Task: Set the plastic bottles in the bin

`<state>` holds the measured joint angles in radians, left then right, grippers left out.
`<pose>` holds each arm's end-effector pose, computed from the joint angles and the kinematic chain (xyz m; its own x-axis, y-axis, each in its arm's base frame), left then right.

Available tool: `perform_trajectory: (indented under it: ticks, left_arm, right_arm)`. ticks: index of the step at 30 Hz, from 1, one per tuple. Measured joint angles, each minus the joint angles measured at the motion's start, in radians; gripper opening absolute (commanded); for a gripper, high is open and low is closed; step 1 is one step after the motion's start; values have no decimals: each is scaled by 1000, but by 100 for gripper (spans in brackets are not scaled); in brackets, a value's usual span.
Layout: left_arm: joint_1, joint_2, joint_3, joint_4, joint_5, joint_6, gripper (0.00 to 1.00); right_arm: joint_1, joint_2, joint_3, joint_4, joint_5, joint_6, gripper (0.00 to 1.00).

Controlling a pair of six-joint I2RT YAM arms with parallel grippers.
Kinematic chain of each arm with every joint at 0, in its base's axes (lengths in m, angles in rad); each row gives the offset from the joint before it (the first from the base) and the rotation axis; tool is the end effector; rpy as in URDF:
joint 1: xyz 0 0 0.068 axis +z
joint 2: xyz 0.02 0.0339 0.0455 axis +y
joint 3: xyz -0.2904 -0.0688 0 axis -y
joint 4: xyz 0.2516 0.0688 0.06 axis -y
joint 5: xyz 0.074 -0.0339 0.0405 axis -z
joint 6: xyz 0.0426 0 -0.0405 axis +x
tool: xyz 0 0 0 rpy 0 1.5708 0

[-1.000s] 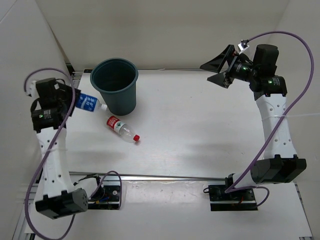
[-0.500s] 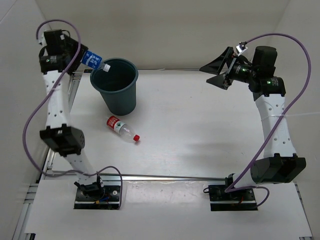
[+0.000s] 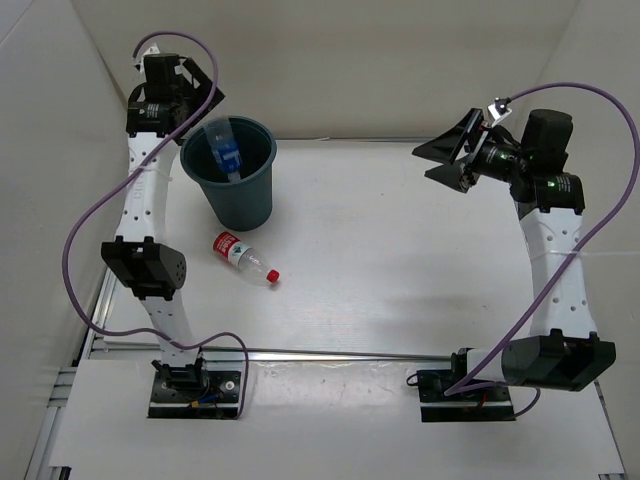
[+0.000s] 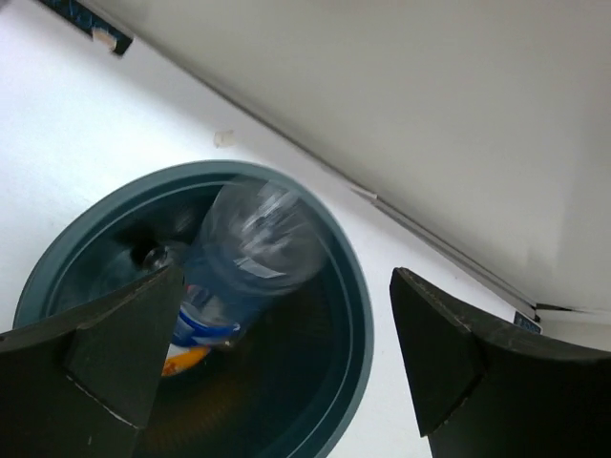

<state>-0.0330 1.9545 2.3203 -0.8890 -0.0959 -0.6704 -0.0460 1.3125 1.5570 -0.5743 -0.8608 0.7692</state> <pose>0.4429 -0.0105 0.4706 -0.3602 -0.6069 -0.7085 -0.3495 0.7919 -0.5007 0.2729 0.0198 0.4804 -0.7101 0.4866 -0.5089 -0.2684 0.4812 0.8345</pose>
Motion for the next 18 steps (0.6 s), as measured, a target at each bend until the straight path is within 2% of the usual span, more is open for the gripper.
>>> perform_trajectory:
  ticks: [5, 8, 9, 12, 14, 18]
  left_arm:
    - [-35, -16, 27, 26, -55, 39, 100]
    - [-20, -93, -55, 31, -83, 0, 100]
    - [-8, -142, -114, 32, -85, -30, 100]
    - [65, -384, -427, 14, -61, -162, 100]
    - [132, -592, -698, 48, -36, -239, 100]
    - [185, -874, -1052, 61, 35, -299, 100]
  right_arm:
    - [0, -9, -4, -1, -14, -7, 100]
    - [0, -14, -15, 1, -17, -11, 100]
    - [0, -16, -21, 0, -17, -13, 100]
    - [0, -33, -54, -2, -17, -14, 100]
    - [0, -44, -79, 0, -17, -15, 100]
    - [0, -57, -109, -2, -17, -15, 100]
